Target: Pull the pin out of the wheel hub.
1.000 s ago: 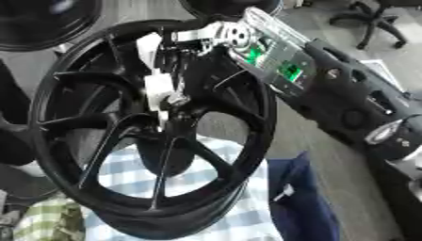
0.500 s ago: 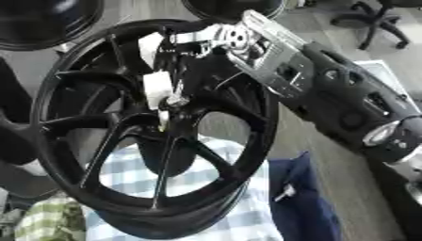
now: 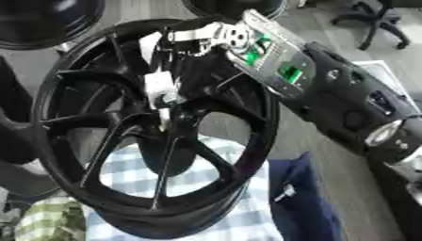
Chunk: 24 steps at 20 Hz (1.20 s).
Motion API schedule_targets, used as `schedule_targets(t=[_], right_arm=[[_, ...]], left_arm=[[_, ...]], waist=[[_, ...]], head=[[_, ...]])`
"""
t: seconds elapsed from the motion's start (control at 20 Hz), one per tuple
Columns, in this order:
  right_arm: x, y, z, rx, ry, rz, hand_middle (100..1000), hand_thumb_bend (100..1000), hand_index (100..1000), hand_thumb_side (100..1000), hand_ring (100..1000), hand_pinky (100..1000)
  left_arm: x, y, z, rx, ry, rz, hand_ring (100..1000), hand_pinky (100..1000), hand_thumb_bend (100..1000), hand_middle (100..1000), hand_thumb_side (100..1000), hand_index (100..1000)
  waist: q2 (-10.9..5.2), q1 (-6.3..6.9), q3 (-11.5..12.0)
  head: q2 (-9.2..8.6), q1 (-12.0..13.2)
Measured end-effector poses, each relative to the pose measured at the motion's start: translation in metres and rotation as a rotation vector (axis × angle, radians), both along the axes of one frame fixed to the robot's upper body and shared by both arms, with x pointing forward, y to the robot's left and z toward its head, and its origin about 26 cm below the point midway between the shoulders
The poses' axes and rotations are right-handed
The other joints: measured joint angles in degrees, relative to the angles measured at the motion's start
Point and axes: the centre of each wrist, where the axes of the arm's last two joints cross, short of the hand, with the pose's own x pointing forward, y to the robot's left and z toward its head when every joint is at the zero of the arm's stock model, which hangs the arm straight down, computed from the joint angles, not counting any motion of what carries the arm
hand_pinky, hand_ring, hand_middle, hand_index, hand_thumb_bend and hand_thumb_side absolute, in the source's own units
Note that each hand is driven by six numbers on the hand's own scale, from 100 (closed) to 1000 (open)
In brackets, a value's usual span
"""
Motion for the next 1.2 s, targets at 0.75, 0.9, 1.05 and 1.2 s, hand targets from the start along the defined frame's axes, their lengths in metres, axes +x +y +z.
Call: schedule_targets(t=[0.75, 0.9, 1.05, 1.2], right_arm=[[-0.0002, 0.0051, -0.0029, -0.014, 0.030, 0.019, 575, 404, 688, 100, 686, 792], [-0.0002, 0.0051, -0.0031, -0.006, 0.038, 0.017, 549, 383, 662, 100, 677, 790], [-0.0008, 0.0050, -0.0035, 0.014, 0.050, 0.011, 519, 369, 632, 100, 668, 790], [-0.0038, 0.0051, -0.0025, 0.040, 0.058, 0.007, 484, 352, 598, 100, 650, 787]], left_arm=[[-0.0006, 0.0002, -0.0010, -0.001, 0.003, 0.001, 585, 723, 709, 579, 266, 596], [-0.0006, -0.0002, -0.0016, -0.003, 0.003, 0.001, 585, 724, 708, 579, 266, 595], [-0.0006, -0.0012, -0.0026, -0.008, 0.004, 0.000, 585, 723, 708, 579, 266, 594], [-0.0007, -0.0009, -0.0035, -0.009, 0.007, 0.001, 585, 724, 707, 579, 266, 593]], waist=[[0.08, -0.17, 0.4], [0.08, -0.17, 0.4], [0.08, -0.16, 0.4], [0.08, -0.12, 0.3]], head=[[0.00, 0.0], [0.00, 0.0], [0.00, 0.0], [0.00, 0.0]])
